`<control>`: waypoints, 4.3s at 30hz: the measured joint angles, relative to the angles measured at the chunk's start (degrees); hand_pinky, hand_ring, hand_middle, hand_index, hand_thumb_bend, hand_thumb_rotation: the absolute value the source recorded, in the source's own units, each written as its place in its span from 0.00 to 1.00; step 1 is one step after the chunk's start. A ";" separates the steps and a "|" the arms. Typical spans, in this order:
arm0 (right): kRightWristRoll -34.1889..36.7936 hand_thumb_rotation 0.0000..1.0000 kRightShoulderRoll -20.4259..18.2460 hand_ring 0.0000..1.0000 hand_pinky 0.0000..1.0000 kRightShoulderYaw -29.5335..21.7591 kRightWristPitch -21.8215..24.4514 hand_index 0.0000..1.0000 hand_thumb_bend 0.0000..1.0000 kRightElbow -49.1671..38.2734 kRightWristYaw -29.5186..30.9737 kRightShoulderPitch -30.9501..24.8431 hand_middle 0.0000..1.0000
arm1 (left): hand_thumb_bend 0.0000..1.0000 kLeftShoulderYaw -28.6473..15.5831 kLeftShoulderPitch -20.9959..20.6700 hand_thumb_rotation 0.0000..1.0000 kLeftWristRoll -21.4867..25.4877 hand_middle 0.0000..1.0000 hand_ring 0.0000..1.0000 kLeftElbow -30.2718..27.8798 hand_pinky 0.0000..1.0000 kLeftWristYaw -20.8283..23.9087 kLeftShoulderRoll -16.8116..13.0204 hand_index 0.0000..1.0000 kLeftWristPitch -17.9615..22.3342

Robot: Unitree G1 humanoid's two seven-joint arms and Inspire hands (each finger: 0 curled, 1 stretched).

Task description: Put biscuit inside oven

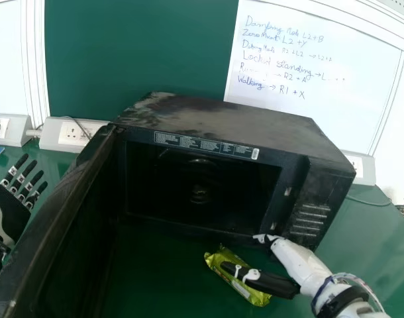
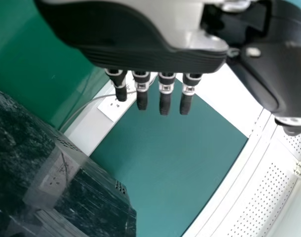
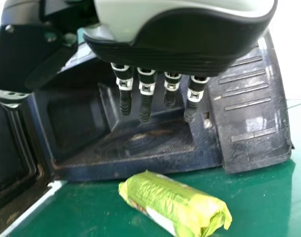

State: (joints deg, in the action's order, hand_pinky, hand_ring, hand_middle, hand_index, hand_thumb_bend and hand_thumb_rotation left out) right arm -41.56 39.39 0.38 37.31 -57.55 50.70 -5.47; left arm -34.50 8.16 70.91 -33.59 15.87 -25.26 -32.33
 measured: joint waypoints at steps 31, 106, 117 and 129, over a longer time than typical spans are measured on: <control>-11.14 0.21 1.44 0.87 0.76 7.13 -5.46 0.79 0.98 9.68 7.15 5.53 0.86 | 0.37 -0.40 0.03 0.21 0.25 1.00 1.00 0.04 1.00 -0.10 -0.38 0.98 0.00; -47.29 0.41 -11.80 0.97 0.98 17.56 -23.89 0.95 1.00 29.86 14.03 11.66 0.97 | 0.36 -0.76 -0.14 0.16 2.78 0.83 0.89 0.27 0.93 1.97 -1.74 0.78 0.01; -48.95 0.40 -14.33 0.96 0.96 18.03 -27.01 0.95 1.00 30.28 11.73 11.05 0.97 | 0.35 -0.82 -0.05 0.17 2.76 0.82 0.87 0.09 0.91 0.98 -1.75 0.76 0.22; -49.47 0.25 -15.87 0.87 0.84 18.75 -28.52 0.84 0.85 32.43 5.91 10.31 0.87 | 0.36 -1.21 0.07 0.16 3.59 0.83 0.88 0.00 0.92 1.44 -1.77 0.77 0.23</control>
State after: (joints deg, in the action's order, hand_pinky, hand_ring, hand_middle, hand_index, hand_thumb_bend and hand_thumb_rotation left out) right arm -91.03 23.52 19.13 8.79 -25.11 56.60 4.84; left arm -35.72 8.23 74.50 -33.59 17.31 -27.03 -32.10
